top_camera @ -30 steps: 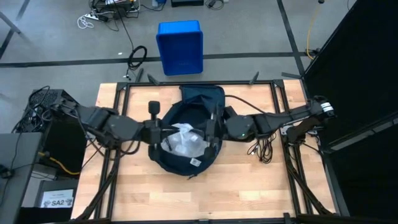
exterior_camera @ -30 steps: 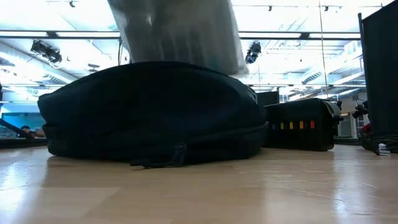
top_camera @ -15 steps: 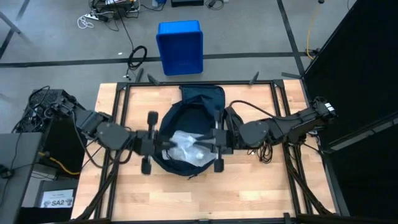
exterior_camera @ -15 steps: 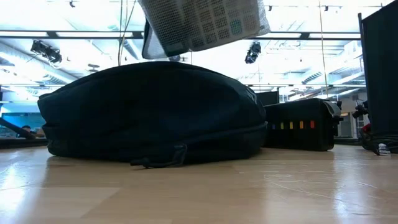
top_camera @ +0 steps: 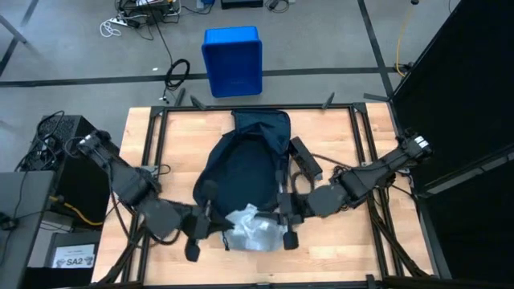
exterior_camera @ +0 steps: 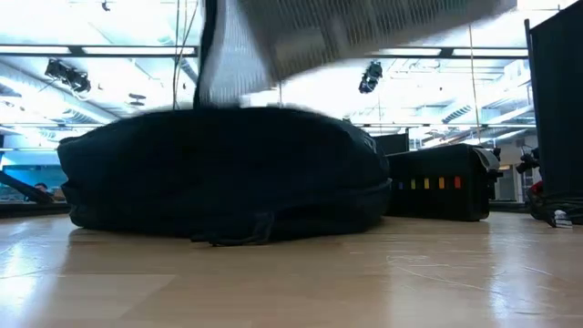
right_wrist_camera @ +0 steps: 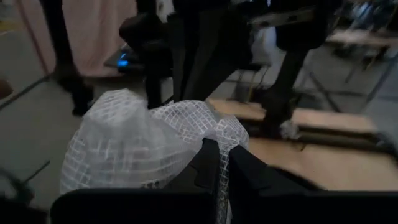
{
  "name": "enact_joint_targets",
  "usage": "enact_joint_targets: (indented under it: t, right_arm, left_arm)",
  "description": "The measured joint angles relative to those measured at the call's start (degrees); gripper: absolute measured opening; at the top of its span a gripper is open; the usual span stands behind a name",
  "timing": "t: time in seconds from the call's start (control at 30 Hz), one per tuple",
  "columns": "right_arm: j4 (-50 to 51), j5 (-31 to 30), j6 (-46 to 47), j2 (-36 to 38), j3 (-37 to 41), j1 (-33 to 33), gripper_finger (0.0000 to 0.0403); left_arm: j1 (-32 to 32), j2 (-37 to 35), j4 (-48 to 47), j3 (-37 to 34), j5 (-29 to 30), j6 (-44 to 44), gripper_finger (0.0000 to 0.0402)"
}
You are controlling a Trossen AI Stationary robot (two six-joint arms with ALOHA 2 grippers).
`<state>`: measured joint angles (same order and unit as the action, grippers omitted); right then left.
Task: Unpack backpack
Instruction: Remove the white mesh envelope from the backpack
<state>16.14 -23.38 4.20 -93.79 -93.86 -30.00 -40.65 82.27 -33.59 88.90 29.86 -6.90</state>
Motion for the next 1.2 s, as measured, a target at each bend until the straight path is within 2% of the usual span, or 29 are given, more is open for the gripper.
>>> enact_joint_targets:
  t: [0.13, 0.27, 0.4, 0.67, 0.9, 1.2]
  right_arm:
    - [1.8, 2.05, 4.08, -3.62, -0.02, -0.04, 0.0]
    - [4.49, 6.74, 6.31, -8.99, -0.02, 0.04, 0.0]
    - [6.42, 10.28, 9.42, -14.31, -0.2, -0.11, 0.0]
    - [7.29, 11.11, 14.41, -20.91, -0.07, 0.32, 0.0]
    - [6.89, 9.82, 16.36, -24.04, -0.05, 3.03, 0.0]
    - [6.31, 9.35, 19.28, -25.78, -0.02, 8.27, 0.0]
  left_arm:
    - [-0.32, 4.16, -3.08, 0.0, -0.65, 4.62, 0.0]
    - [-0.38, 9.54, -6.34, -0.16, -1.17, 8.25, 0.0]
    - [-0.96, 12.83, -4.56, -2.67, 1.19, 11.65, 0.0]
    - [-1.15, 11.89, 10.93, -17.82, -3.05, 19.16, 0.0]
    - [-1.06, 9.5, 23.72, -31.66, -1.77, 25.36, 0.0]
    - [-1.12, 2.98, 25.99, -44.41, 3.57, 35.47, 0.0]
